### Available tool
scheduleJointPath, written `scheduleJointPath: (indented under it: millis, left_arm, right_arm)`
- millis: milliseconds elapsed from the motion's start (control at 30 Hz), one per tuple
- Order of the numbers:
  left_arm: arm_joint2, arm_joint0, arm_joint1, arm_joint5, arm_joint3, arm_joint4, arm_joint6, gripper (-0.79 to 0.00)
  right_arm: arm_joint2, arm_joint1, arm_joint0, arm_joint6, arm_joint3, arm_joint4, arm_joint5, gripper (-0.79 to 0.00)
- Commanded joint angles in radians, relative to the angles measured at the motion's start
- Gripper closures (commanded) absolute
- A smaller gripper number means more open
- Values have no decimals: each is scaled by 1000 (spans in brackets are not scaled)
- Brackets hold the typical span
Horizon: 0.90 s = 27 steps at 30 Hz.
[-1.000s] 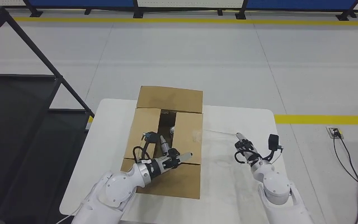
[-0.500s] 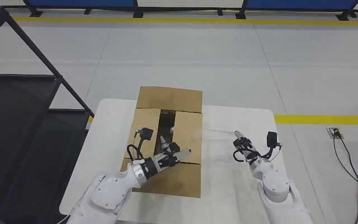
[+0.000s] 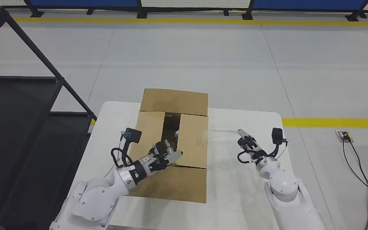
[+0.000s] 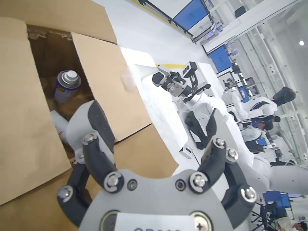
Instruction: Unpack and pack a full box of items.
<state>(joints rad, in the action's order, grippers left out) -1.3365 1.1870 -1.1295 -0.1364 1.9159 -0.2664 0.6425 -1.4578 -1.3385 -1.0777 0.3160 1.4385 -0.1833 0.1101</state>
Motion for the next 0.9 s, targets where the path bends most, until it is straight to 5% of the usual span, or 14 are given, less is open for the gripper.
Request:
scheduleJointPath:
  millis: [0, 167, 500, 867]
  left_arm:
    - [0, 0, 0, 0, 0, 0, 0, -785]
    - [21, -20, -8, 28, -44, 124, -9, -785]
    - [231, -338, -66, 104, -324, 362, 25, -785]
    - [447, -547, -153, 60, -593, 452, -75, -785]
  right_arm:
    - [-2, 2, 4, 7, -6, -3, -2, -453]
    - [-6, 5, 18, 27, -26, -5, -14, -486]
    - [-14, 14, 17, 52, -34, -14, -35, -489]
    - [-14, 20, 10, 65, -26, -15, -33, -493]
